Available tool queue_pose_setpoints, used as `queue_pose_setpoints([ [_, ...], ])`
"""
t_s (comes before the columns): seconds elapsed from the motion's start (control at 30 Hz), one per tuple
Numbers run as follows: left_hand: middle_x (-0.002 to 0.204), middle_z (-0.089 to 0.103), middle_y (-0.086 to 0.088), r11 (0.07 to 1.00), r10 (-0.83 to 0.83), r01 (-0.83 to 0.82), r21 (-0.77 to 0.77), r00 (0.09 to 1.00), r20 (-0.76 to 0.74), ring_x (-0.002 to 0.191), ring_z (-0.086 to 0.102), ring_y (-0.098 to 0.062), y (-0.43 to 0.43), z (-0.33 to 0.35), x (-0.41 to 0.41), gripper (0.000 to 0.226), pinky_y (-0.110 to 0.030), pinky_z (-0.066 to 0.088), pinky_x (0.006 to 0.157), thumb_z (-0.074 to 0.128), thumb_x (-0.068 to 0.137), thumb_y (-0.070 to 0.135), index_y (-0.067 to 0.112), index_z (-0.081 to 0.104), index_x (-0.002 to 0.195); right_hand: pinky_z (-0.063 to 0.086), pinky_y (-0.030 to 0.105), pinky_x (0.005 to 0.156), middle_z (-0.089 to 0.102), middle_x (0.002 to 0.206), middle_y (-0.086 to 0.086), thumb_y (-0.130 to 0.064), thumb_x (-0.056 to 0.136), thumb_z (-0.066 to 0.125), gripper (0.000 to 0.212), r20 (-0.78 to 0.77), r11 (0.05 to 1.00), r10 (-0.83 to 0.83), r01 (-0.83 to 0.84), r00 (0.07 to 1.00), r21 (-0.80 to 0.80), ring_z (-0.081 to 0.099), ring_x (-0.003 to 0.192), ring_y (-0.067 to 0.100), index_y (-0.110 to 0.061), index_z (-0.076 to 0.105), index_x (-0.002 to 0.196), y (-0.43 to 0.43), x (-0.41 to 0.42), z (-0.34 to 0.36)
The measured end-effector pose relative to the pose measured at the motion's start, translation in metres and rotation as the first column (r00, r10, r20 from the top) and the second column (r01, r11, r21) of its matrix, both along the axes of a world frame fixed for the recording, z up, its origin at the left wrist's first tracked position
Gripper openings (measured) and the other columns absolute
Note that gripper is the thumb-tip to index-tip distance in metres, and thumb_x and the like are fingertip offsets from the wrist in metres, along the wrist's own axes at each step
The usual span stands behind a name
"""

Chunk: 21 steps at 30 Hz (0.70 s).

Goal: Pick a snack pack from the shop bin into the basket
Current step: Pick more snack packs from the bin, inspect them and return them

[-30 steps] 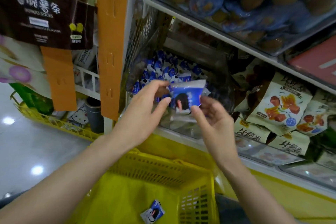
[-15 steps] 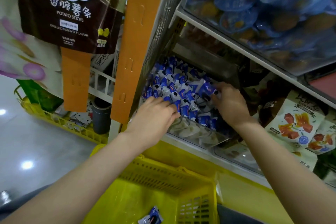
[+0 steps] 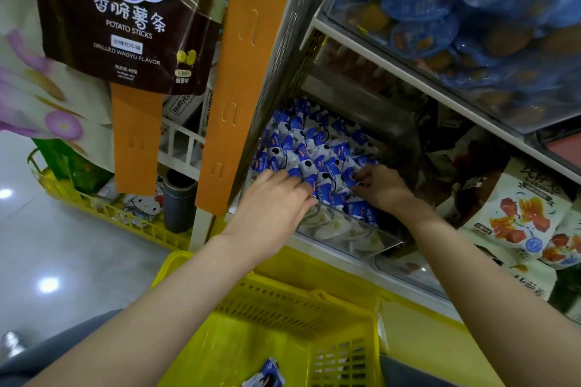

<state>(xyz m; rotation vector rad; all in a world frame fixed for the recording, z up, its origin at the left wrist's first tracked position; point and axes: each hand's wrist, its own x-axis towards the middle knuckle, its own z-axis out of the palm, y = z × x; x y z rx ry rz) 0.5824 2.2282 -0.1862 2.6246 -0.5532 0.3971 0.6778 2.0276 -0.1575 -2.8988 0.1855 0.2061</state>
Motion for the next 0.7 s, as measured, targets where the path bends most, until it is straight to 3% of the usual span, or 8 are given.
queue_pose_setpoints([
  [0.13,0.101,0.065,0.002,1.0,0.006,-0.006,-0.01,1.0,0.016,0.096,0.053,-0.017,-0.001,-0.001,0.0,0.033,-0.03,0.03,0.086,0.033,0.098,0.034,0.018,0.061,0.106,0.044,0.031,0.09,0.063,0.113,0.011,-0.02,0.084,0.067,0.037,0.049,0.996,-0.014,0.01,0.999,0.09,0.058,0.107,0.023,-0.008,0.059,0.118,0.0,0.001,0.0],
  [0.27,0.098,0.065,0.002,1.0,0.019,-0.018,-0.013,0.999,0.034,0.094,0.053,-0.018,-0.001,-0.001,-0.001,0.034,-0.03,0.032,0.085,0.033,0.097,0.034,0.018,0.062,0.104,0.041,0.024,0.082,0.062,0.115,0.013,-0.019,0.086,0.065,0.036,0.09,0.989,0.001,-0.014,0.996,0.149,0.057,0.105,0.022,-0.007,0.057,0.119,0.004,0.001,-0.006],
  [0.53,0.089,0.067,-0.002,0.998,0.063,-0.066,0.025,0.994,0.086,0.087,0.06,-0.023,0.011,0.002,-0.003,0.024,-0.037,0.041,0.088,0.046,0.094,0.026,0.014,0.066,0.093,0.043,0.034,0.088,0.057,0.121,0.013,-0.028,0.091,0.057,0.034,-0.122,0.988,0.084,-0.099,0.989,-0.117,0.055,0.11,0.026,-0.009,0.053,0.12,0.0,0.007,0.002],
  [0.6,0.087,0.067,-0.002,0.997,0.066,-0.069,0.026,0.993,0.098,0.085,0.06,-0.023,0.015,0.001,-0.003,0.022,-0.036,0.042,0.086,0.048,0.093,0.024,0.013,0.066,0.092,0.046,0.036,0.083,0.063,0.11,0.011,-0.03,0.093,0.053,0.027,-0.012,0.975,0.146,-0.146,0.989,-0.167,0.06,0.1,0.025,-0.009,0.06,0.109,0.007,0.006,0.006],
  [0.7,0.082,0.067,-0.002,0.998,0.054,-0.058,0.024,0.991,0.126,0.08,0.062,-0.023,0.018,0.001,-0.002,0.015,-0.036,0.046,0.082,0.054,0.091,0.02,0.012,0.067,0.088,0.047,0.03,0.08,0.064,0.107,0.008,-0.021,0.093,0.053,0.019,0.299,0.964,0.245,-0.264,0.922,0.024,0.06,0.095,0.019,-0.01,0.063,0.105,0.028,0.013,0.009],
])
